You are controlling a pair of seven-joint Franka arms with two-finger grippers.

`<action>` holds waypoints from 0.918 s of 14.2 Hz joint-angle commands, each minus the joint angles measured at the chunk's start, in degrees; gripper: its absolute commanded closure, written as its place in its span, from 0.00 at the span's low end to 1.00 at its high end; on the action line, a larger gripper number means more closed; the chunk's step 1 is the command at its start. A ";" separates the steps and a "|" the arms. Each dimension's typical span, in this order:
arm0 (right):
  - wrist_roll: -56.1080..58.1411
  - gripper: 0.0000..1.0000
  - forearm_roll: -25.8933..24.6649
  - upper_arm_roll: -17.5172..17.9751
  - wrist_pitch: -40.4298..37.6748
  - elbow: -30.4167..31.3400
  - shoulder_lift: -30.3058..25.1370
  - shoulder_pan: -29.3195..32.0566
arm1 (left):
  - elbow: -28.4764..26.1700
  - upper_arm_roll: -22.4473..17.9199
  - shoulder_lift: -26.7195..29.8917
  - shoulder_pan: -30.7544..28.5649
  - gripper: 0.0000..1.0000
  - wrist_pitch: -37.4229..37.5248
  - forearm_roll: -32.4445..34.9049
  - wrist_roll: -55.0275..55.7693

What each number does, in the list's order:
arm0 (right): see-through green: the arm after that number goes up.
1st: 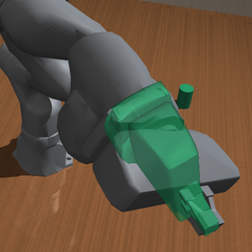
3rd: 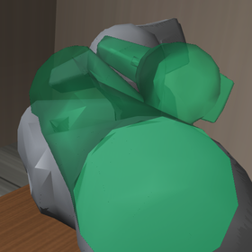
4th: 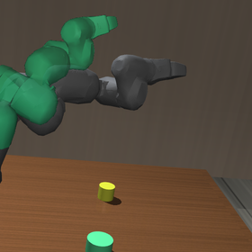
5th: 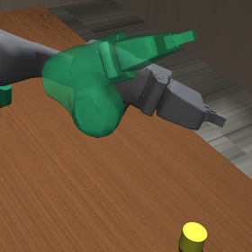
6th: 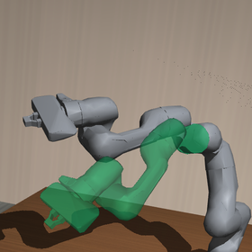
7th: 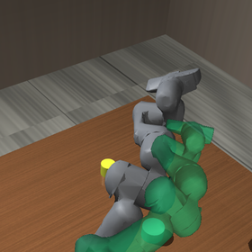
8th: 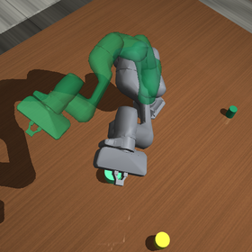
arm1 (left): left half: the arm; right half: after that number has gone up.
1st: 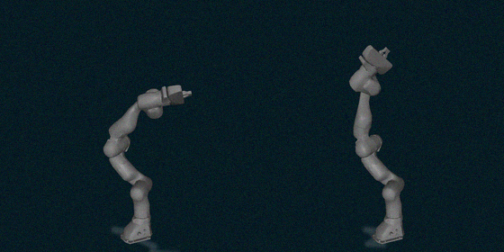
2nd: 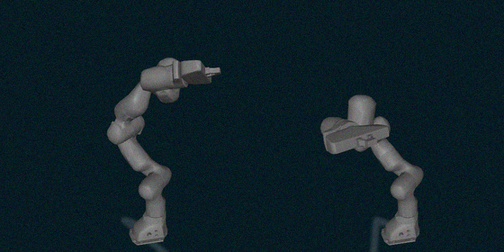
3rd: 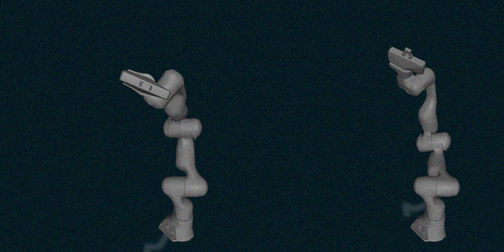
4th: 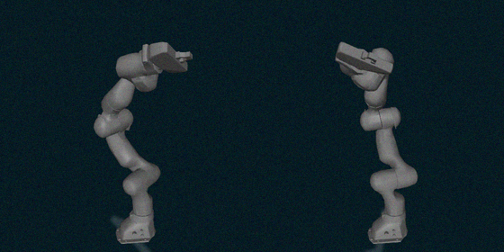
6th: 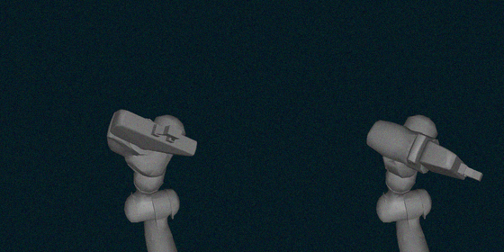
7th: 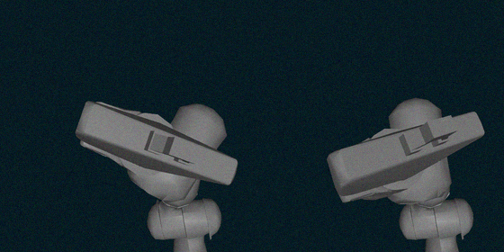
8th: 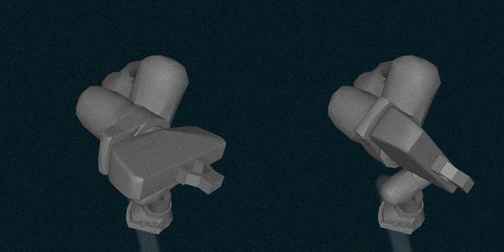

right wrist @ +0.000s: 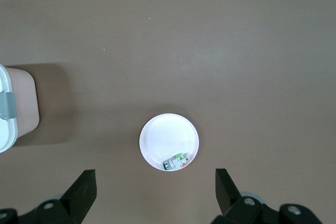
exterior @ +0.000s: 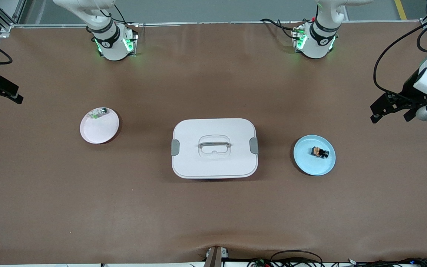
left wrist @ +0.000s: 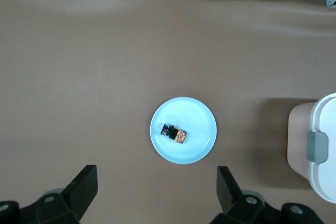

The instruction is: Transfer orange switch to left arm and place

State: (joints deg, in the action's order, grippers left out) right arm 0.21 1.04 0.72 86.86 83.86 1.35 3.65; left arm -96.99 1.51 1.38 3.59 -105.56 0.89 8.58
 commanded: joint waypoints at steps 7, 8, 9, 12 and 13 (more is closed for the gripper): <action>-3.37 0.00 0.63 0.42 0.32 1.21 -1.18 0.66 | 1.45 -4.41 2.04 2.82 0.00 6.50 -0.98 -2.69; -3.37 0.00 0.72 0.42 0.41 1.21 -1.18 0.57 | 1.54 -4.41 2.04 2.82 0.00 7.12 -0.98 -2.51; -3.28 0.00 0.63 0.42 0.41 1.21 -1.18 0.57 | 1.63 -4.23 2.04 2.91 0.00 7.21 -0.98 -2.51; -3.28 0.00 0.72 0.42 0.32 1.21 -1.18 0.57 | 1.72 -4.23 1.96 2.91 0.00 7.21 -0.81 -2.51; -3.37 0.00 0.63 0.42 0.24 1.21 -1.18 0.57 | 1.72 -4.23 1.78 3.08 0.00 7.21 -0.46 -2.42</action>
State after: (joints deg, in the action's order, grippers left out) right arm -2.25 1.06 0.72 86.85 83.87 1.35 3.66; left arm -95.81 -1.99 2.97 5.97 -99.42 0.89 7.70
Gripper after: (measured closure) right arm 0.000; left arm 0.000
